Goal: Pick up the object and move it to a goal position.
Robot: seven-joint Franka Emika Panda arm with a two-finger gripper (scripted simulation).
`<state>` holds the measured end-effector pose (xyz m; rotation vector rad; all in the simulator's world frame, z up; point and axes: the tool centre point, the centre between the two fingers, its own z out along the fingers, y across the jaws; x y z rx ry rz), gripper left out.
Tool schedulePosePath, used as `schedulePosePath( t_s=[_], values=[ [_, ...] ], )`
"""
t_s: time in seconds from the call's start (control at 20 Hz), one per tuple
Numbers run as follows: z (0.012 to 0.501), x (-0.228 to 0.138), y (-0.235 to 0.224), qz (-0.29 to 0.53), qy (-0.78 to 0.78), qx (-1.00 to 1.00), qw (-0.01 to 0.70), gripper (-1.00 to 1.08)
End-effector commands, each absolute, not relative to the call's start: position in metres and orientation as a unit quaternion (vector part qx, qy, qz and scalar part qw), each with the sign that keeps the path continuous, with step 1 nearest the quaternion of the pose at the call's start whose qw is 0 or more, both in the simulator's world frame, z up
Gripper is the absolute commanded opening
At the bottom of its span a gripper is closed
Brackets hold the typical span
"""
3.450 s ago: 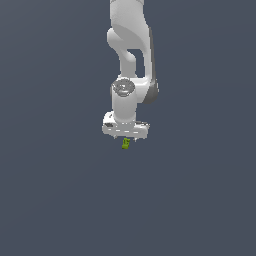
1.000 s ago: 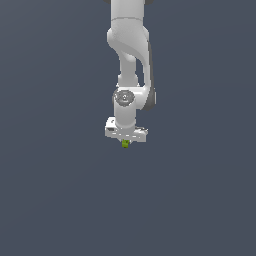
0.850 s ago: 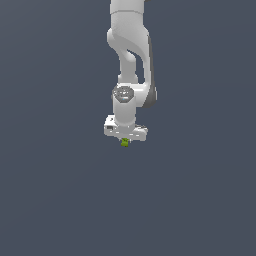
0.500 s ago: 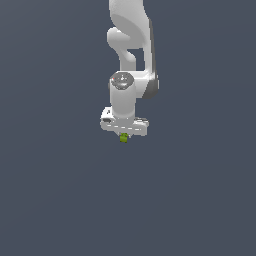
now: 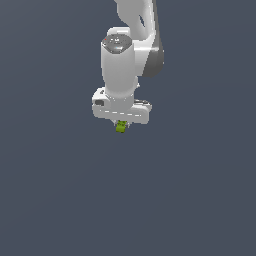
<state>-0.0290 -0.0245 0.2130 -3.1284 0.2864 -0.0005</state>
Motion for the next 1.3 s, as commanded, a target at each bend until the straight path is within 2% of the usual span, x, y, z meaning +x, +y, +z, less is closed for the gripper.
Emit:
schedulePosePath(
  t_s=[0.0,0.7,1.25],
  values=[
    [0.239,-0.024,-0.026,0.000,0.091,-0.996,0.000,-1.00],
    [0.373,0.006,-0.036,0.000,0.091,-0.996,0.000,-1.00],
    [0.441,0.025,-0.041,0.000,0.091,-0.996,0.000,-1.00]
  ],
)
